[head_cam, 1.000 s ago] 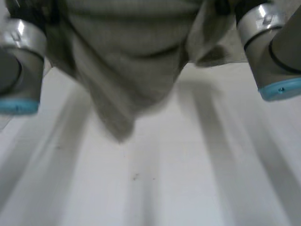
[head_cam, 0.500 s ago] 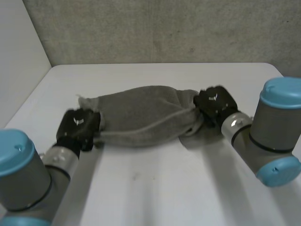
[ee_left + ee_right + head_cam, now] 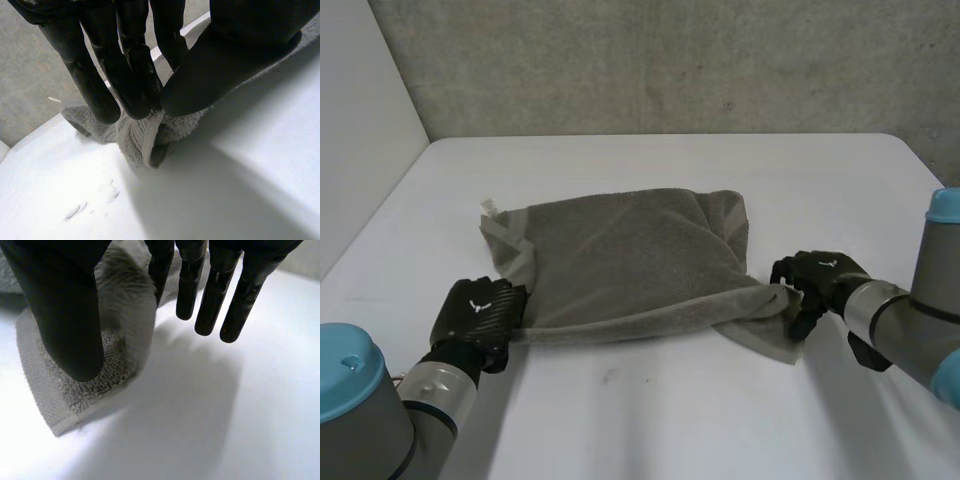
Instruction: Fold the towel.
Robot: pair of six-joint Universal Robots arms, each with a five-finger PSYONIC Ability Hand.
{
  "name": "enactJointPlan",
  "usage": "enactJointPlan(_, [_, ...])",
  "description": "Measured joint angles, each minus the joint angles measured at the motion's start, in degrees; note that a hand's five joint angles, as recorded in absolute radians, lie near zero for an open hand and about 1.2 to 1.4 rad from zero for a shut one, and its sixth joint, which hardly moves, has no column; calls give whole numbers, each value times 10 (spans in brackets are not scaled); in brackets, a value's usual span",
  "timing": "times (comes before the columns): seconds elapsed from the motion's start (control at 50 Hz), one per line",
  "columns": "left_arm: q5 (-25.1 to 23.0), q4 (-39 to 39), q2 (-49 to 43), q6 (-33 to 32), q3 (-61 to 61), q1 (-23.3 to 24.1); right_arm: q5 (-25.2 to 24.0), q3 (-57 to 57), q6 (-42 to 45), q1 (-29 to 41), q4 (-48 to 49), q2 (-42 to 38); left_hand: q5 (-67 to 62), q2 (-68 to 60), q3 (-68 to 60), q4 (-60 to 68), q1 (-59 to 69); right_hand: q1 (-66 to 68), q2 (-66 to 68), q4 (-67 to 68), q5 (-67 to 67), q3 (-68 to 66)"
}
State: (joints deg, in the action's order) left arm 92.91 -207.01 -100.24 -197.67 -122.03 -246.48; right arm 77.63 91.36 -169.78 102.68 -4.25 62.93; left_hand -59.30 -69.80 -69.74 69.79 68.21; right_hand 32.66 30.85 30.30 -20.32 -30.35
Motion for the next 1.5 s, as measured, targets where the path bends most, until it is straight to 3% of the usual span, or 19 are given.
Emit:
enactJointPlan(0.12, [0, -1, 1, 0, -1, -4, -36, -2, -75, -30, -17, -12, 0, 0, 0, 0, 0, 2, 0, 0, 0, 0])
enactJointPlan(0.4, [0, -1, 5, 0, 3, -20, -77, -12, -135, -62, -18, -36, 0, 0, 0, 0, 0, 70, 29, 35, -28, -34])
enactJointPlan(0.44, [0, -1, 7, 0, 3, -22, -94, -12, -157, -63, -18, -41, 0, 0, 0, 0, 0, 202, 153, 151, -137, -151])
enactJointPlan(0.48, [0, -1, 7, 0, 3, -23, -103, -12, -168, -63, -18, -43, 0, 0, 0, 0, 0, 233, 183, 182, -166, -186])
enactJointPlan(0.5, [0, -2, 8, 0, 4, -25, -120, -11, -192, -62, -16, -47, 0, 0, 0, 0, 0, 376, 306, 305, -284, -304])
enactJointPlan(0.52, [0, -2, 7, 1, 4, -25, -125, -11, -201, -62, -15, -48, 0, 0, 0, 0, 0, 417, 341, 345, -324, -344])
enactJointPlan(0.66, [-2, -9, -1, 2, 8, -27, -138, -8, -241, -64, -1, -46, 0, 3, 2, -3, 0, 454, 369, 379, -361, -375])
enactJointPlan(0.68, [-3, -12, -5, 3, 9, -29, -134, -7, -242, -67, 9, -39, 53, 66, 65, -60, -47, 455, 369, 379, -362, -375])
enactJointPlan(0.7, [-3, -12, -5, 3, 9, -29, -134, -7, -242, -67, 9, -39, 53, 66, 65, -60, -47, 455, 369, 379, -362, -375])
enactJointPlan(0.72, [-6, -15, -8, 3, 11, -31, -130, -4, -239, -69, 17, -32, 164, 174, 167, -169, -163, 455, 369, 379, -363, -375])
enactJointPlan(0.76, [-12, -18, -11, 4, 12, -39, -117, 2, -225, -73, 37, -14, 274, 286, 285, -287, -268, 457, 369, 379, -363, -375])
enactJointPlan(0.88, [-37, -20, -13, 5, 14, -70, -73, 28, -131, -77, 78, 32, 389, 394, 392, -394, -376, 457, 369, 380, -364, -375])
enactJointPlan(1.02, [-63, -18, -11, 5, 12, -110, -42, 44, -41, -76, 88, 51, 408, 412, 410, -413, -393, 457, 369, 380, -364, -378])
enactJointPlan(1.12, [-91, -15, -12, 5, 9, -138, -37, 45, -22, -76, 88, 48, 408, 412, 410, -413, -393, 457, 369, 380, -365, -378])
enactJointPlan(1.24, [-168, -12, -13, 5, 5, -180, -37, 40, -21, -76, 87, 39, 405, 410, 409, -411, -392, 457, 369, 380, -365, -378])
enactJointPlan(1.38, [-234, -11, -19, 6, 4, -190, -37, 38, -22, -77, 87, 35, 395, 400, 400, -400, -385, 458, 369, 380, -365, -378])
enactJointPlan(1.5, [-250, -13, -37, 5, 4, -182, -37, 39, -22, -77, 88, 34, 393, 398, 398, -397, -384, 458, 369, 380, -365, -378])
